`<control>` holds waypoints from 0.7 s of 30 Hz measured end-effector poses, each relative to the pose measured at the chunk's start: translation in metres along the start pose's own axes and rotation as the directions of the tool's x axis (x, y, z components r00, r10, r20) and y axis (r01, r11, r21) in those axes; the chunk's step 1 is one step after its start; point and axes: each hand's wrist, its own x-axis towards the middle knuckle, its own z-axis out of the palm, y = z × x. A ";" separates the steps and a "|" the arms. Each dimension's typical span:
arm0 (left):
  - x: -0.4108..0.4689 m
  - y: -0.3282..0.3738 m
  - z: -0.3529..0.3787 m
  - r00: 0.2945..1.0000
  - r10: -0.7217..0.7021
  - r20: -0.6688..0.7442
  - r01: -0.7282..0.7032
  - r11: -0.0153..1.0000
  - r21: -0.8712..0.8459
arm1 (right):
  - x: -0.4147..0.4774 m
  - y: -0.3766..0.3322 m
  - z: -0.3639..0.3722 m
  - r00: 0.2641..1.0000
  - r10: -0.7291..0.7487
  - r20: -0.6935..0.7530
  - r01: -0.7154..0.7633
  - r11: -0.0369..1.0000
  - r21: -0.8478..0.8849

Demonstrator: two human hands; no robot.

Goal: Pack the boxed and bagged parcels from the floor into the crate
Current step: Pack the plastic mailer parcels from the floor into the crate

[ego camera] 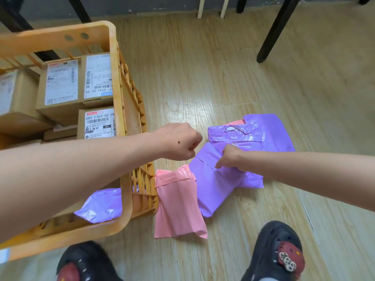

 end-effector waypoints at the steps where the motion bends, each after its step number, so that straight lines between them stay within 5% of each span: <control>1: 0.000 0.000 -0.001 1.000 0.001 0.001 -0.001 1.000 -0.002 | 0.001 -0.001 0.002 1.000 0.027 0.005 -0.027 0.999 0.028; 10: -0.005 0.000 -0.003 1.000 -0.009 -0.003 0.009 1.000 0.005 | 0.003 -0.016 -0.005 0.988 0.109 0.109 -0.133 0.960 0.246; 21: -0.011 -0.004 -0.002 0.993 -0.115 0.012 0.115 0.993 -0.025 | 0.000 -0.041 -0.019 0.986 -0.113 0.123 0.108 0.993 0.047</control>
